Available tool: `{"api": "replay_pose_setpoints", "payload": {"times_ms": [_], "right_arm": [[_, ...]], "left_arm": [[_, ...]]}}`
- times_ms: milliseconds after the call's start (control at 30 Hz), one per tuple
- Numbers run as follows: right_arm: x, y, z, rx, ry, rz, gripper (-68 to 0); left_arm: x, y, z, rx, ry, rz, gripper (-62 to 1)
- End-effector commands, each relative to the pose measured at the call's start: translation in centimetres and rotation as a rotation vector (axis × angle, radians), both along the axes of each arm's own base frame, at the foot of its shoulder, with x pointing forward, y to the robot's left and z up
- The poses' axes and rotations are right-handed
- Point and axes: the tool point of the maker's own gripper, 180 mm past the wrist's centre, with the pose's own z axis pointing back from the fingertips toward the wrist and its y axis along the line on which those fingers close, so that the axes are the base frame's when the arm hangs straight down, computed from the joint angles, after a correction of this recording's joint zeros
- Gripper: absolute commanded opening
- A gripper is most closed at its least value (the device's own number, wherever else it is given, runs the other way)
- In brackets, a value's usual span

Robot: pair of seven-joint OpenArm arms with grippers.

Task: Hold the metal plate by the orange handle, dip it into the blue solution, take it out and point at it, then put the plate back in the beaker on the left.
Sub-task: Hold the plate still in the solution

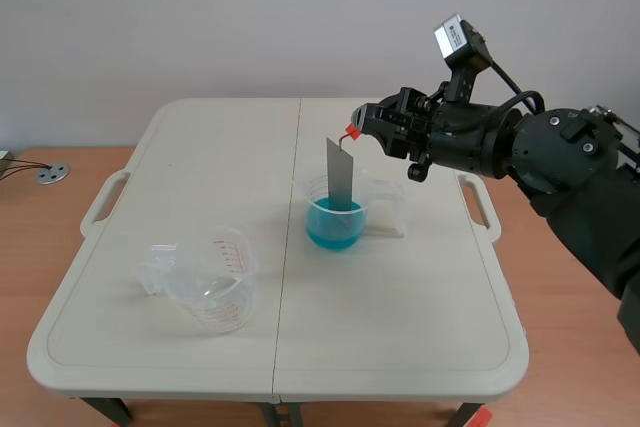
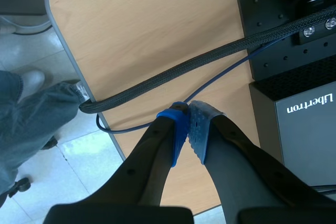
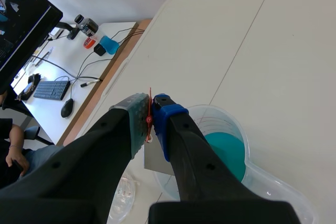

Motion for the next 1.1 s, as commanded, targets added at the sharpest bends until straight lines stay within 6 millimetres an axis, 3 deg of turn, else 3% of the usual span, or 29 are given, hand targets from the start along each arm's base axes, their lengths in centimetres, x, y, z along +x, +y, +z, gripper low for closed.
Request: {"api": "replay_pose_setpoints", "payload": {"times_ms": [0,1067], "right_arm": [[0.72,-0.01,1.45,0.009,-0.038,0.001,-66.1],[0.78,-0.01,1.86,0.042,-0.036,-0.004,-66.0]], "left_arm": [[-0.11,-0.24,0.15,-0.008,-0.002,0.008,-59.3],[-0.08,-0.24,0.15,-0.008,-0.003,0.008,-59.3]]}}
